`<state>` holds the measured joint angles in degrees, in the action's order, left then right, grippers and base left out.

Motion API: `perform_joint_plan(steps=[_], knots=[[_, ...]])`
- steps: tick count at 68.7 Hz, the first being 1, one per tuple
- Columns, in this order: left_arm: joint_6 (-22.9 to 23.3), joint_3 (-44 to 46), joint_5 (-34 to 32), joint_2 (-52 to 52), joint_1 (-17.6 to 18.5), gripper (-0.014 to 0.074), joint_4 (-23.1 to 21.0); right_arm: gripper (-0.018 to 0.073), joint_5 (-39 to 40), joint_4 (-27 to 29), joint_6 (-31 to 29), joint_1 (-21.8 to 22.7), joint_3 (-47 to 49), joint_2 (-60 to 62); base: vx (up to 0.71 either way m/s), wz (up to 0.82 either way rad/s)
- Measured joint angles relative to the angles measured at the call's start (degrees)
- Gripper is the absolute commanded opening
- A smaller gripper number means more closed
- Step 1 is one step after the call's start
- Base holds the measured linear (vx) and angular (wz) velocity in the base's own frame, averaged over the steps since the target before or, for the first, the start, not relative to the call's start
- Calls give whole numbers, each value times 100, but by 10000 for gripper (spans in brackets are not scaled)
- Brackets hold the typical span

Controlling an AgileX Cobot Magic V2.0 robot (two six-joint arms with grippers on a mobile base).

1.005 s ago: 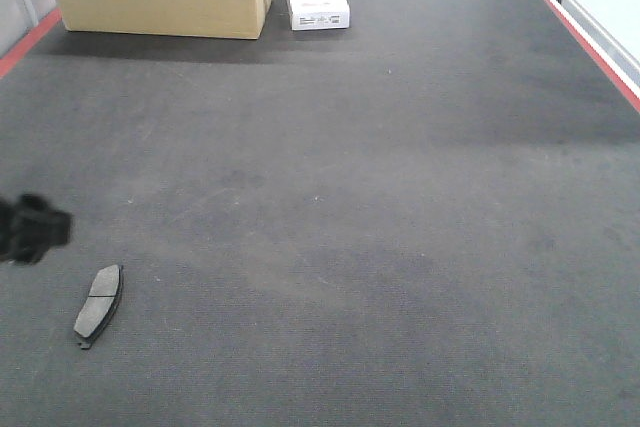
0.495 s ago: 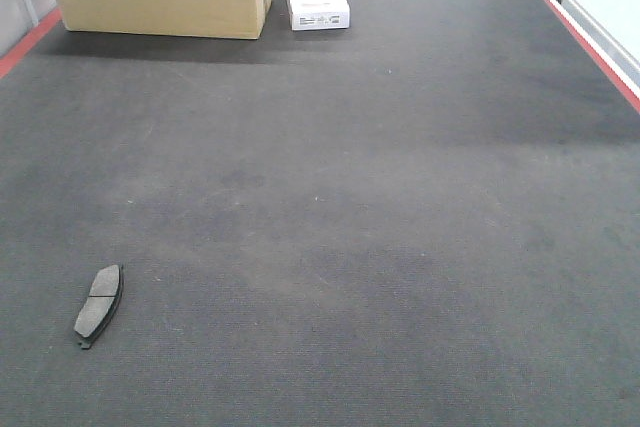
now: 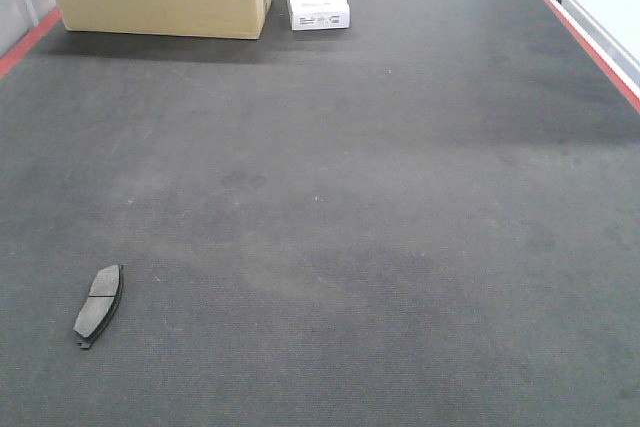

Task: Move and align brake pads A on conveyor
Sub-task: 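Open the left gripper to release the brake pad and lift away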

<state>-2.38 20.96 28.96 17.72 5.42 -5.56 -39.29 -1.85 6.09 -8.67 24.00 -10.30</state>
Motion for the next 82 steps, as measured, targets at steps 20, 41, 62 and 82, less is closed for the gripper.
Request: perform_joint_plan(steps=[20,41,62,82], knots=[[0,0,0,0,0,503,0,-7,0,0,0,0,0,0,0,0],[0,0,0,0,0,503,0,-7,0,0,0,0,0,0,0,0],[0,0,0,0,0,503,0,-7,-42,-21,0,0,0,0,0,0],[0,0,0,0,0,503,0,-6,39,16,0,0,0,-11,0,0]])
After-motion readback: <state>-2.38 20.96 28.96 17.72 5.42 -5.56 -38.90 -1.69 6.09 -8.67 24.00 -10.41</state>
